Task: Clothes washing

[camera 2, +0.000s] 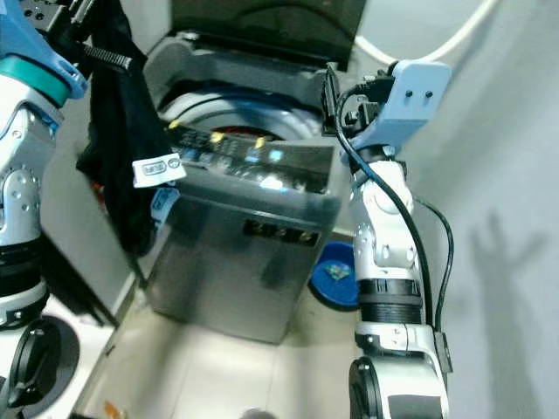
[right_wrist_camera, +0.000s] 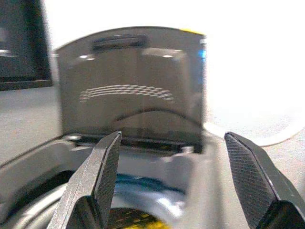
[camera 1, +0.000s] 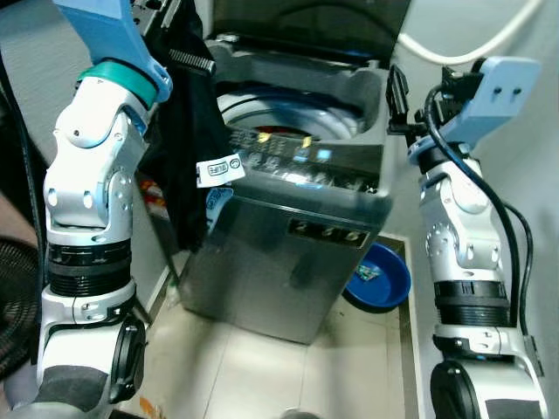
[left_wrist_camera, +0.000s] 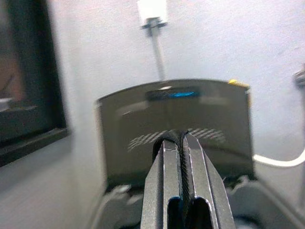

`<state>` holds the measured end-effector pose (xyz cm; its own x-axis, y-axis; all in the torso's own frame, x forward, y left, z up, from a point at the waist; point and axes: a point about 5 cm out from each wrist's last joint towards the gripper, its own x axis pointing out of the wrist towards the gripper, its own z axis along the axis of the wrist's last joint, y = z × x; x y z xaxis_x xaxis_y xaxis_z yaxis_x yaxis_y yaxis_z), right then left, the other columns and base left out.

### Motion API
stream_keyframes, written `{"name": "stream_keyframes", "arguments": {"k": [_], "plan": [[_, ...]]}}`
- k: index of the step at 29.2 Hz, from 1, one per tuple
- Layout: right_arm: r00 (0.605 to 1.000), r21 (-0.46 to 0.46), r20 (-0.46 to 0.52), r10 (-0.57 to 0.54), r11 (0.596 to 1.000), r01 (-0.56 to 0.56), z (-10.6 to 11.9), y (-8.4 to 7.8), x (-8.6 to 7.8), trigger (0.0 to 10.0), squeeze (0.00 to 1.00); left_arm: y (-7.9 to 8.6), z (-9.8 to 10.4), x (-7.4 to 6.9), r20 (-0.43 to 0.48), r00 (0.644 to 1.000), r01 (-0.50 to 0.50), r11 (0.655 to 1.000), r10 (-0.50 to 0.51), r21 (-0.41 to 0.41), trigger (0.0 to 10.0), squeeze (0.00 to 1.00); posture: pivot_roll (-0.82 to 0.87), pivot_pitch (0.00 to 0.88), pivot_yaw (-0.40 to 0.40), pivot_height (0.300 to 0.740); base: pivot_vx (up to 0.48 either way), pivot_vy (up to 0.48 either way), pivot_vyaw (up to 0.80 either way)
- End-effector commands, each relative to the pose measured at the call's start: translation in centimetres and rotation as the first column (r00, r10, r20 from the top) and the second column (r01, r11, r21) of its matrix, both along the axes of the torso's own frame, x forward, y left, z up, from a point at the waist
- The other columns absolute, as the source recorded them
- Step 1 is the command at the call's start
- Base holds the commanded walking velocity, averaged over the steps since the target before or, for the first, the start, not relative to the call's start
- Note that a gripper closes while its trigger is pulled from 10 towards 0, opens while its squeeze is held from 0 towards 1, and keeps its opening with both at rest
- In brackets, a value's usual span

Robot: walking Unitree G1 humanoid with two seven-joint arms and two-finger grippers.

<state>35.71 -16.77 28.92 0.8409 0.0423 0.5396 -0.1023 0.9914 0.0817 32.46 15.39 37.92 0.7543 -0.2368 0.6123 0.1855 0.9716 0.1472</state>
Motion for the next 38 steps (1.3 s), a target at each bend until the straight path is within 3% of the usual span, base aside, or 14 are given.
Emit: {"name": "stream_keyframes", "arguments": {"k": [1,14,24,34,37,38], "plan": [[1.0,-0.002,-0.003,-0.01,1.0,0.01,-0.2,-0.1,0.0,10.0,0.0,-0.2,-0.3,0.2,-0.011,1.0,0.01,1.0,-0.01,0.005,10.0,0.0,0.01,0.035,0.013,0.74,0.48,0.0,0.0],[1.0,-0.008,0.005,-0.002,1.0,0.002,-0.2,0.0,-0.1,10.0,0.0,-0.5,-0.4,0.3,-0.015,0.999,0.034,0.999,-0.033,0.009,10.0,0.0,0.01,0.03,0.014,0.74,0.46,0.0,0.0],[1.0,-0.014,0.006,-0.003,1.0,0.003,-0.1,0.0,0.0,10.0,0.0,-1.6,-0.8,-0.1,-0.053,0.991,0.126,0.992,-0.124,0.027,10.0,0.0,0.01,0.024,0.013,0.74,0.0,0.0,0.0],[1.0,-0.015,0.012,0.0,1.0,0.0,-0.1,0.1,0.0,10.0,0.0,-1.8,-0.7,-0.2,-0.048,0.989,0.143,0.989,-0.142,0.038,10.0,0.0,0.01,0.02,0.016,0.74,0.0,0.0,0.0],[1.0,-0.021,0.019,0.008,1.0,-0.008,0.1,0.1,-0.1,10.0,0.0,-1.7,-0.5,-0.3,-0.029,0.99,0.138,0.987,-0.136,0.087,10.0,0.0,0.01,0.023,0.017,0.74,0.0,0.0,0.0],[0.999,-0.028,0.035,0.028,0.999,-0.027,0.3,0.2,-0.3,10.0,0.0,-1.1,0.3,-0.6,0.055,0.996,0.055,0.981,-0.066,0.188,10.0,0.0,0.01,0.025,0.016,0.74,0.0,0.0,0.0]]}}
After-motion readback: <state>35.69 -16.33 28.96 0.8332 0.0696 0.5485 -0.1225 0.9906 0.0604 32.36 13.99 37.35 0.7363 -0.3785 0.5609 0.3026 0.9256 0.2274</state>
